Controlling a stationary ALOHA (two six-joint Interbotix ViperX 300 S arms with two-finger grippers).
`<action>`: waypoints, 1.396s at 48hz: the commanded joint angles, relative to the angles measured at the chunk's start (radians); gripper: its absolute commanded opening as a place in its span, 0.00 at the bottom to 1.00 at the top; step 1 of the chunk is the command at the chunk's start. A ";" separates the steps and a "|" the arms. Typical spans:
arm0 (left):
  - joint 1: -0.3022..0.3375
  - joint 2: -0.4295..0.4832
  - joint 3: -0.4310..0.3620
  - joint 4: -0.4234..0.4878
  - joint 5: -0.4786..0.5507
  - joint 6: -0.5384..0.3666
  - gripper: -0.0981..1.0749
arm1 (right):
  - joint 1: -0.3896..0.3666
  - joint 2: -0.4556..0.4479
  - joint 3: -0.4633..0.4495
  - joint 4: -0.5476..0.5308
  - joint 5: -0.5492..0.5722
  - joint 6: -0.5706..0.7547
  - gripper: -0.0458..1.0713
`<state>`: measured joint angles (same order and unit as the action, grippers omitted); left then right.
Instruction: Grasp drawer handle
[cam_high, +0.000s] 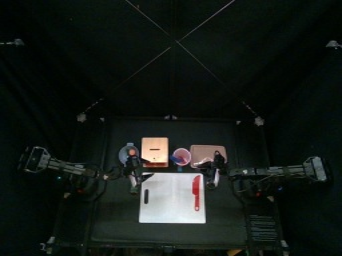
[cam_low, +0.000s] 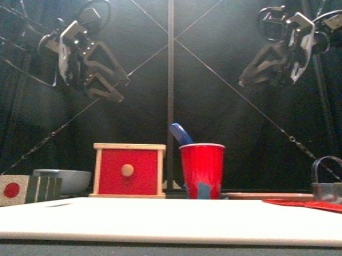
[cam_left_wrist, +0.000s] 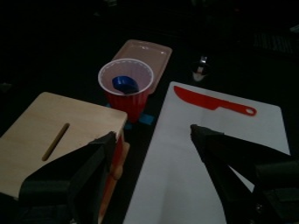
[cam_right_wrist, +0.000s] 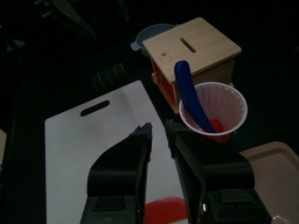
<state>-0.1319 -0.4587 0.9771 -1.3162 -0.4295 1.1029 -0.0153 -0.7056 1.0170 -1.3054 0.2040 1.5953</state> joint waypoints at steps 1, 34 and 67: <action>-0.003 0.006 -0.031 0.008 -0.005 0.000 0.93 | -0.002 0.015 -0.038 -0.005 -0.005 0.000 0.60; -0.011 0.028 -0.063 0.040 -0.026 -0.005 0.93 | 0.029 0.043 -0.083 -0.003 -0.025 0.000 0.60; 0.064 0.031 -0.063 0.218 0.127 -0.160 0.82 | 0.055 0.196 -0.163 -0.032 -0.060 0.000 0.60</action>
<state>-0.0690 -0.4295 0.9281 -1.1443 -0.3083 0.9511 0.0383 -0.5123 0.8851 -1.3346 0.1488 1.5969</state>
